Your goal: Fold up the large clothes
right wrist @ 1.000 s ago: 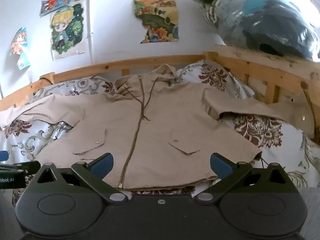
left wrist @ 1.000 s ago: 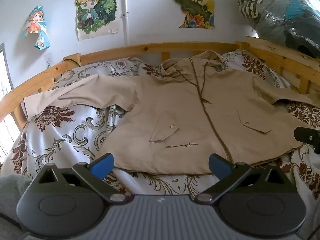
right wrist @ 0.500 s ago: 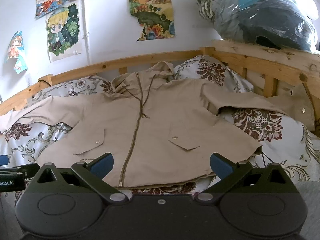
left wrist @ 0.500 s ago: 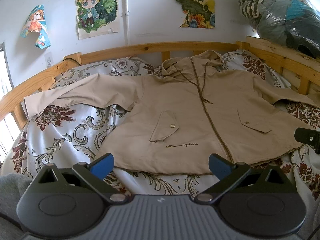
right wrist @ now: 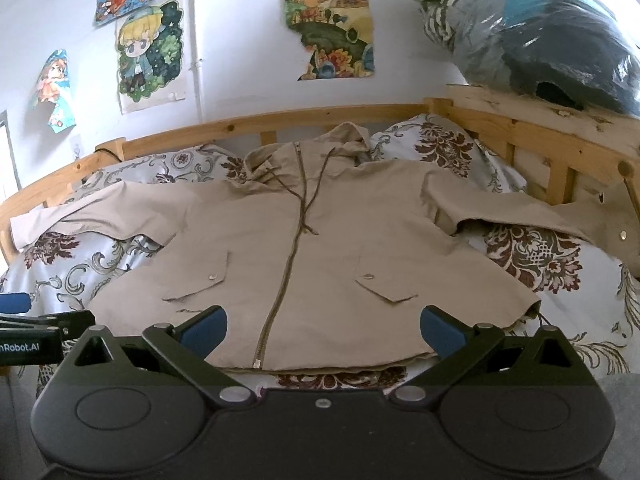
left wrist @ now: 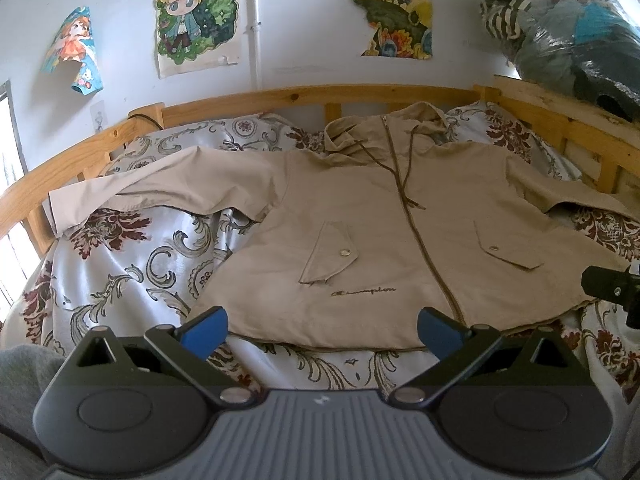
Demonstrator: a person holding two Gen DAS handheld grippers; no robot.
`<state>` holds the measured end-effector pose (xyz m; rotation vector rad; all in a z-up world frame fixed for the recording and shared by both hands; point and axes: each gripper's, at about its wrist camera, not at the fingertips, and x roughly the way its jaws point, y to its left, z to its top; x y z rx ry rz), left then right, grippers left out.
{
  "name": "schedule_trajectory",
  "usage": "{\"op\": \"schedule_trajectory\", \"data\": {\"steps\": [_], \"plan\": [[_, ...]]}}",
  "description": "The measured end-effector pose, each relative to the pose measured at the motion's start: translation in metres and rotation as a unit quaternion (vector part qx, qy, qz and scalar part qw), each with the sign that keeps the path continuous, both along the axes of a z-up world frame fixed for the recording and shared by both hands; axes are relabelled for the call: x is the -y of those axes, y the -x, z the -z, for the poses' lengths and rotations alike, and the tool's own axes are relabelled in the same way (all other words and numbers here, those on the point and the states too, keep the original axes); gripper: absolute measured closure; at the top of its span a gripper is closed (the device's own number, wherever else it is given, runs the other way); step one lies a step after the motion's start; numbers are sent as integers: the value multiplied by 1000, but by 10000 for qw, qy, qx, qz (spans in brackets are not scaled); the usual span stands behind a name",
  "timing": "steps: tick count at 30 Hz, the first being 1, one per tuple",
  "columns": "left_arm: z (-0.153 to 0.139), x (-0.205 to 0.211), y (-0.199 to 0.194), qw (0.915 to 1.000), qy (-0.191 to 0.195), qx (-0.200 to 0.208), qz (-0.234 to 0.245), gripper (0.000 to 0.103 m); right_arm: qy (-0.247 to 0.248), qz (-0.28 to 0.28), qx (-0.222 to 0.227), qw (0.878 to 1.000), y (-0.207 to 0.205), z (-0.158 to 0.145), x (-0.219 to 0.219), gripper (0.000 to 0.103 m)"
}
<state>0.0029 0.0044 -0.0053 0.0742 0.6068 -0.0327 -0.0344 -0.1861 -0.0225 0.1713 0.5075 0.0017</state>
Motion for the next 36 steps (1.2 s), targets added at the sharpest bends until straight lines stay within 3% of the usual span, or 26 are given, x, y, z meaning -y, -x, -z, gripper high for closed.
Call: {"op": "schedule_trajectory", "data": {"steps": [36], "plan": [[-3,-1,1,10000,29,-21,-45,1,-39,-105,-100,9999,-3,-1,2,1]]}}
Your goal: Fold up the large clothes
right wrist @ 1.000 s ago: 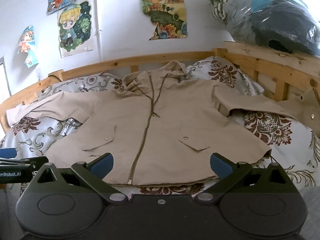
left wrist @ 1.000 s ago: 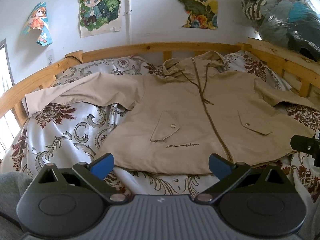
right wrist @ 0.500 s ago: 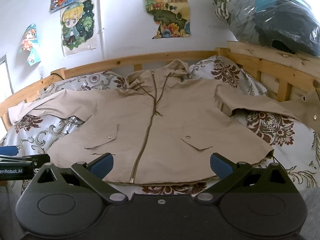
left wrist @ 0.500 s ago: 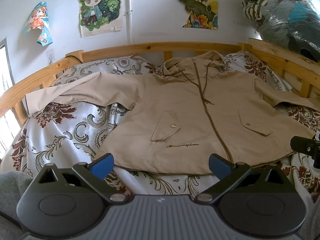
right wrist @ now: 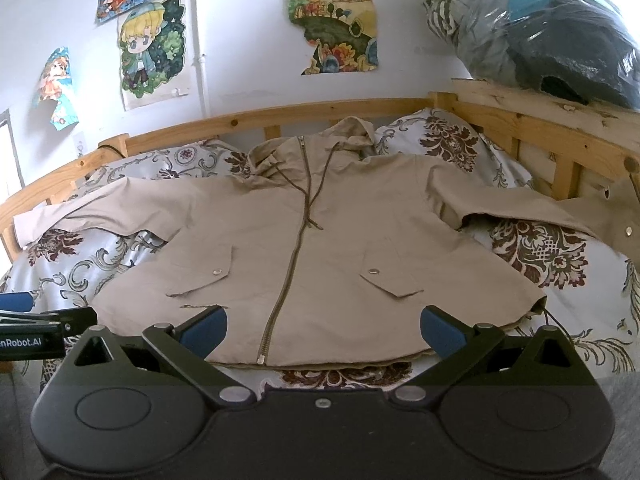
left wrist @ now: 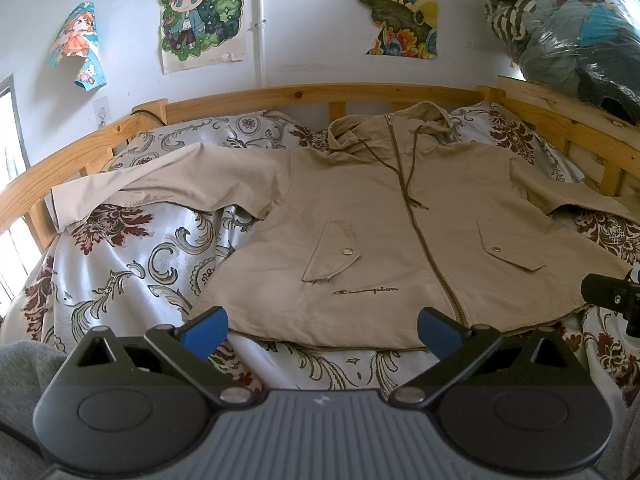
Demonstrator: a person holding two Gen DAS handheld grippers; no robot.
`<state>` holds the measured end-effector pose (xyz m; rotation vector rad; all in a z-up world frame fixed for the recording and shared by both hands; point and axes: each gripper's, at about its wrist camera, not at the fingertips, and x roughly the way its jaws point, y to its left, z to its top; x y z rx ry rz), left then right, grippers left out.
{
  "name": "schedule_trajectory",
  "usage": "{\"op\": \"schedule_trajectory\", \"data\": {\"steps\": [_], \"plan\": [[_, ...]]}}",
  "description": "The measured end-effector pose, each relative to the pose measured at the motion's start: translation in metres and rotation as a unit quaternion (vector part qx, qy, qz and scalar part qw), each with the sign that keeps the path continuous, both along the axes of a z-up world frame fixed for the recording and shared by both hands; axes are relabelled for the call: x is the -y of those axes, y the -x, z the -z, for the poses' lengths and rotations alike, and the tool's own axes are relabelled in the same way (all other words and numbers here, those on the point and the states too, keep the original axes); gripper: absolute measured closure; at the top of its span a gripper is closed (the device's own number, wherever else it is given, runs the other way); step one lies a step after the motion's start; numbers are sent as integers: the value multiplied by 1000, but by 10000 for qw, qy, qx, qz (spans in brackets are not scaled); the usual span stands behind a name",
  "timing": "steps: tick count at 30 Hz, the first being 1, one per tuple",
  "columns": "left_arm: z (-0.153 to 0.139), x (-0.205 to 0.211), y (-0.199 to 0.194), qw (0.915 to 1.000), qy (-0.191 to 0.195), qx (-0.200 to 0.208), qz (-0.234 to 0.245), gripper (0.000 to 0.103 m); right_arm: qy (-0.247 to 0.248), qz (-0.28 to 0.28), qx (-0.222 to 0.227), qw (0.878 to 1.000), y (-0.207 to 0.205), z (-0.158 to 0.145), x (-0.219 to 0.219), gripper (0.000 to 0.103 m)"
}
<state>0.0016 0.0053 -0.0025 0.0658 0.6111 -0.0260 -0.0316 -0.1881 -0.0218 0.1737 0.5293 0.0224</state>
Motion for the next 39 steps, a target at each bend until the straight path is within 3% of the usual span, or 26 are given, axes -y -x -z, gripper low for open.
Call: {"op": "schedule_trajectory", "data": {"steps": [19,22,25,28,34,39], "plan": [[3,-4,-1,9999,-3,-79,-68,1,-62,99,-156,9998,-4,5,4,1],[4,-5,-8,9994,27,-314,-124,1,-196,242,-293,9991,-6,7,10,1],[0,-4,-30,9963,179,-841,17,1,-489,443,-635,9958,-14,5,22,1],[-13,5,-51,9951,78,-925,330,1,-656,473,-879,9928,-30,-2,41,1],[-34,37,-109,9935,-117,-929,655,1,223,1208,-471,9913,-50,-39,104,1],[-24,62,-156,9947,-352,-686,683,1,850,1894,-122,9781,-53,-41,181,6]]}}
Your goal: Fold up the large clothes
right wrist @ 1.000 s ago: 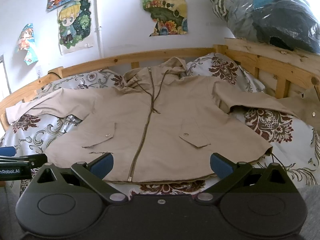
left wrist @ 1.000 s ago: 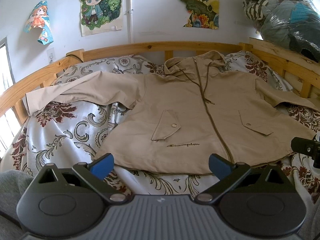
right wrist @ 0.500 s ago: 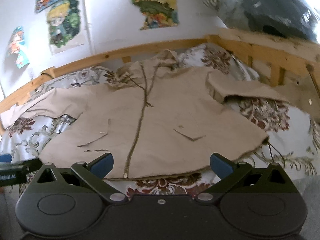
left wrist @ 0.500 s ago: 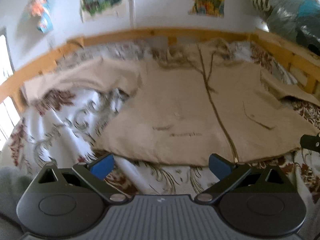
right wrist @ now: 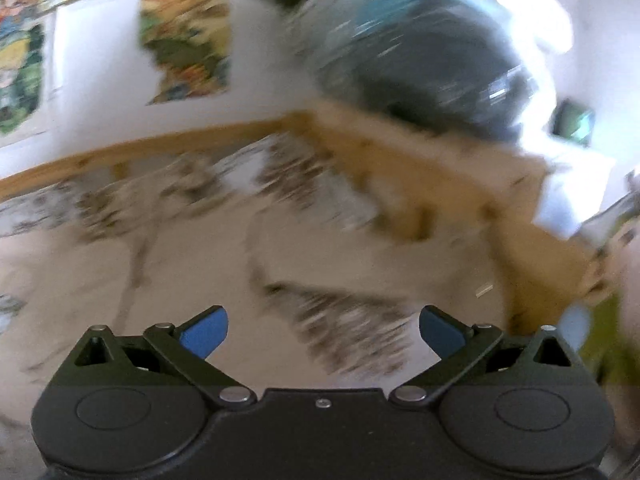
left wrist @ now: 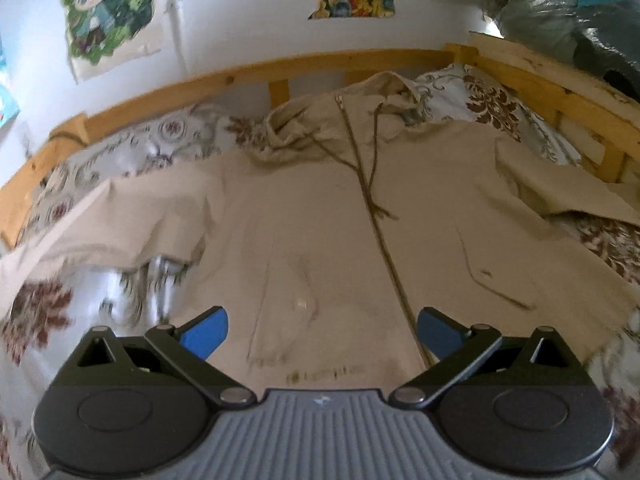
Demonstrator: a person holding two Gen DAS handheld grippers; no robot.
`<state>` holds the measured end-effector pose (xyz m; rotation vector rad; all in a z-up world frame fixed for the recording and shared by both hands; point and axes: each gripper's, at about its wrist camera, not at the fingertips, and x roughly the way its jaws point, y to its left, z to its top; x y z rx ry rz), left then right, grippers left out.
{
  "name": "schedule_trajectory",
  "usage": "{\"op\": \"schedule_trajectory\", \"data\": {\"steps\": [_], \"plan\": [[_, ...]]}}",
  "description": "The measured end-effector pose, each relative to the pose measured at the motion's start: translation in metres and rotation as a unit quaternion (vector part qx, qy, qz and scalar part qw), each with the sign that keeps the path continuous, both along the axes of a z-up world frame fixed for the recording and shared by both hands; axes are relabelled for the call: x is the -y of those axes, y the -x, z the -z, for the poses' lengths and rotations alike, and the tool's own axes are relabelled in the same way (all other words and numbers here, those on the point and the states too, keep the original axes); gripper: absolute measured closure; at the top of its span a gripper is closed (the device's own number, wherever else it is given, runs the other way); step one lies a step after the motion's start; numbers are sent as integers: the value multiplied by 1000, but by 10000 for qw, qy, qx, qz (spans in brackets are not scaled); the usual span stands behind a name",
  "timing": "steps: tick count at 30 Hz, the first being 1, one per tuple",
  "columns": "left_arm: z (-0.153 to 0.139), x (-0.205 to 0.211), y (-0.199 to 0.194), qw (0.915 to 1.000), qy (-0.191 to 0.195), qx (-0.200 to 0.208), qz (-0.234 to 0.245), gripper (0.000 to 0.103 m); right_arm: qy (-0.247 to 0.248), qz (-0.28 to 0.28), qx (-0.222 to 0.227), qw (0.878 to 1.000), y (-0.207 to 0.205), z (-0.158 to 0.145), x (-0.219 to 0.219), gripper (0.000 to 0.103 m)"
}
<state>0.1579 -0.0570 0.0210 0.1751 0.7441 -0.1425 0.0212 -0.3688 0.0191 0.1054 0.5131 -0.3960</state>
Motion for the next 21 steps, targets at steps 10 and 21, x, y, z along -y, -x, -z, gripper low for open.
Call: {"op": "schedule_trajectory", "data": {"steps": [10,21], "plan": [[60,-23,-37,9969,491,-112,-612,1,1168,510,-147,9917,-36,62,101,29],[61,-37,-42,9933,758,-386,-777,1,2195,951,-845,9673,-110,83,121,79]]}}
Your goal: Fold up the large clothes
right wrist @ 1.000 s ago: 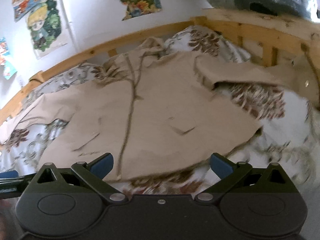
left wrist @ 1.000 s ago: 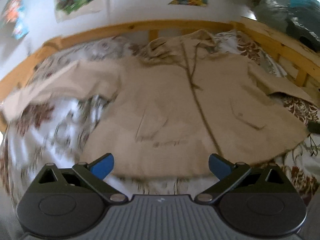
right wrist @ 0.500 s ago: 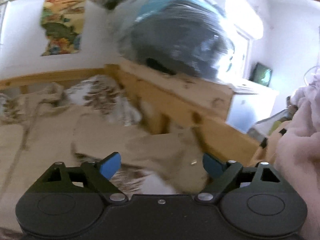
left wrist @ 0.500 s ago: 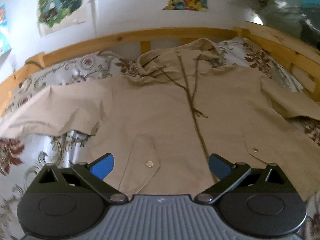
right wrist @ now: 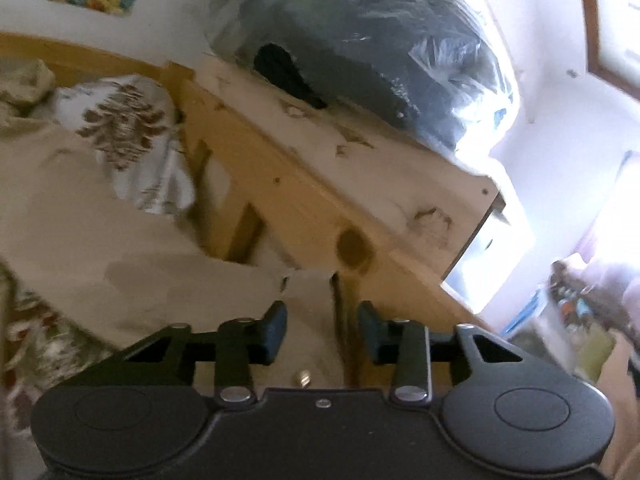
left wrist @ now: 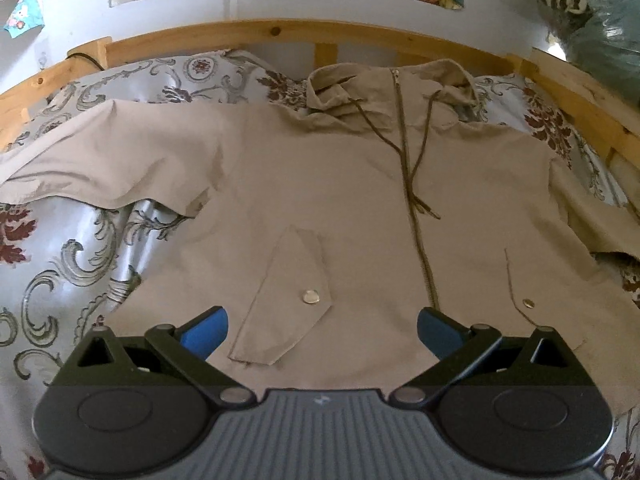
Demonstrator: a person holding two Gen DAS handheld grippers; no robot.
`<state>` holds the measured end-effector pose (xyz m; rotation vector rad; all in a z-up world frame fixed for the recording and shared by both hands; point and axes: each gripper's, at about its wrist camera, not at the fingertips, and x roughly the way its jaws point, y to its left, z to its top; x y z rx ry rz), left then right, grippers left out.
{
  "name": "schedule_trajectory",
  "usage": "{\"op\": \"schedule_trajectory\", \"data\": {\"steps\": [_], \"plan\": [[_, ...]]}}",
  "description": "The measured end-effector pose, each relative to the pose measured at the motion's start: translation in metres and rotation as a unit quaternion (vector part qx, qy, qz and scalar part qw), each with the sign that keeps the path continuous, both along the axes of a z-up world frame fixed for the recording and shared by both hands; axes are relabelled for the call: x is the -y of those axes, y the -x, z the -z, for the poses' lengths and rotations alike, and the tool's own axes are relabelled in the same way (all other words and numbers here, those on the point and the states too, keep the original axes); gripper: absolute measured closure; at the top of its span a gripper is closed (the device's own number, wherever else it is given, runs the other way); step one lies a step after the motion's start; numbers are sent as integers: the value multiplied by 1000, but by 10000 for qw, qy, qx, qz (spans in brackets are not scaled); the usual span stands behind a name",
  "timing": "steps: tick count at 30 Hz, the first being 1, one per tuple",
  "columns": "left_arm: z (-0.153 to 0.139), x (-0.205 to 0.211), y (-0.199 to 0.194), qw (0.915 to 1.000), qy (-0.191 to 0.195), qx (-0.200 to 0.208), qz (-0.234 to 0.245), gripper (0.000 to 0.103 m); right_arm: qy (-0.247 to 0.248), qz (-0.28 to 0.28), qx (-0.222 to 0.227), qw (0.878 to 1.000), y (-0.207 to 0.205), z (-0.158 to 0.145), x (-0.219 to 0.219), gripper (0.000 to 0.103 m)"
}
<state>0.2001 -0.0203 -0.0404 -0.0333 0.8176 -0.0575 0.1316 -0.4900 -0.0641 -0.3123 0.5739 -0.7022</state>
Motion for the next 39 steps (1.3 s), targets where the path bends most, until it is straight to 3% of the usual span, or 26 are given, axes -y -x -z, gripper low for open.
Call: {"op": "schedule_trajectory", "data": {"steps": [1,4,6,12,15,18,24,26,28,29,31,32,36,39], "plan": [[-1,-1,-1,9999,-103,-63,-67,1,-19,1,-45,10000,-2,-1,0,101],[-1,-5,-7,9977,-484,-378,-303,1,-189,-190,14,9996,-4,-24,-6,103],[-2,-13,-7,9966,-534,-431,-451,1,-234,-461,134,9986,-6,-52,-23,103],[-16,-31,-5,9979,10,-338,-549,1,-679,-1509,815,9828,-29,-167,-103,103],[-22,-30,1,9990,1,-123,-425,1,-1286,-2207,1085,9607,-50,-212,-156,103],[-25,-29,7,9995,92,-27,-303,1,-1646,-3009,1179,9319,-74,-234,-217,103],[-18,-20,13,9989,416,-160,138,1,-1917,-4385,996,8724,-121,-225,-339,103],[-13,-20,11,9981,523,-227,240,1,-2089,-4725,816,8523,-131,-215,-366,89],[-6,-20,7,9980,535,-251,240,1,-2133,-4943,679,8399,-133,-209,-382,48],[-2,-21,5,9981,511,-273,212,1,-2087,-5015,664,8370,-134,-205,-382,42],[4,-23,-2,9982,497,-293,157,1,-2012,-4987,720,8400,-128,-197,-373,34],[8,-24,-7,9984,473,-278,101,1,-2007,-4840,744,8485,-126,-192,-360,31],[23,-29,-33,9989,257,-144,-366,1,-1722,-3745,1060,9049,-100,-143,-293,11],[37,-33,-58,9974,13,93,-712,1,-1746,-2719,1094,9400,-100,-88,-249,10]]}}
